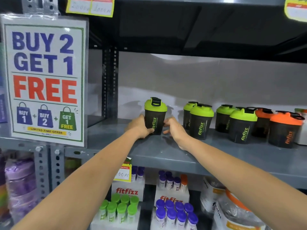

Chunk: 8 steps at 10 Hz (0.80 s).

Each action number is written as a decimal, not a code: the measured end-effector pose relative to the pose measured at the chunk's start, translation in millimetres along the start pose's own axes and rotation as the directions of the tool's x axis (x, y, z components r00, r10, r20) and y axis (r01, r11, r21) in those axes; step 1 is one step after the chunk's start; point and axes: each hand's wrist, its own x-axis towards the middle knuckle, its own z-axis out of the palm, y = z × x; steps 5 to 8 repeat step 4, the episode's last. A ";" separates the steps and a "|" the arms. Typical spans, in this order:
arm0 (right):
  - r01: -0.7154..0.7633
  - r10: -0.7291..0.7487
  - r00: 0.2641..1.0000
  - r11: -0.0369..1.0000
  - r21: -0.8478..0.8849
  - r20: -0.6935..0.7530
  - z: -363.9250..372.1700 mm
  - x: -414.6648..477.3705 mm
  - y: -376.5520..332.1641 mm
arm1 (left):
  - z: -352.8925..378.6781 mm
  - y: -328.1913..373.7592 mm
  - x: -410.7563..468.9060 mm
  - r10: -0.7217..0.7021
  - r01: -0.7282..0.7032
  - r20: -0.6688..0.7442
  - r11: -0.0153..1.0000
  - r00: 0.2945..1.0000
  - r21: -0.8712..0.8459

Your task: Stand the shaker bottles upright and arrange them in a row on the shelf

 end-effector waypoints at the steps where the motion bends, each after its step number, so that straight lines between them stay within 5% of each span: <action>1: -0.006 0.006 1.000 1.000 -0.002 0.001 1.0 0.6 0.0 | 2.8 -2.3 1.8 0.009 -0.009 -0.010 1.000 1.000 0.005; 4: 0.051 -0.051 0.999 0.984 -0.170 0.004 -0.3 -28.3 -8.3 | 1.1 7.7 -28.7 -0.012 0.034 -0.136 0.987 0.991 0.158; 8: 0.051 -0.051 0.999 0.984 -0.170 0.004 -0.3 -28.3 -8.3 | 1.1 7.7 -28.7 -0.012 0.034 -0.136 0.987 0.991 0.158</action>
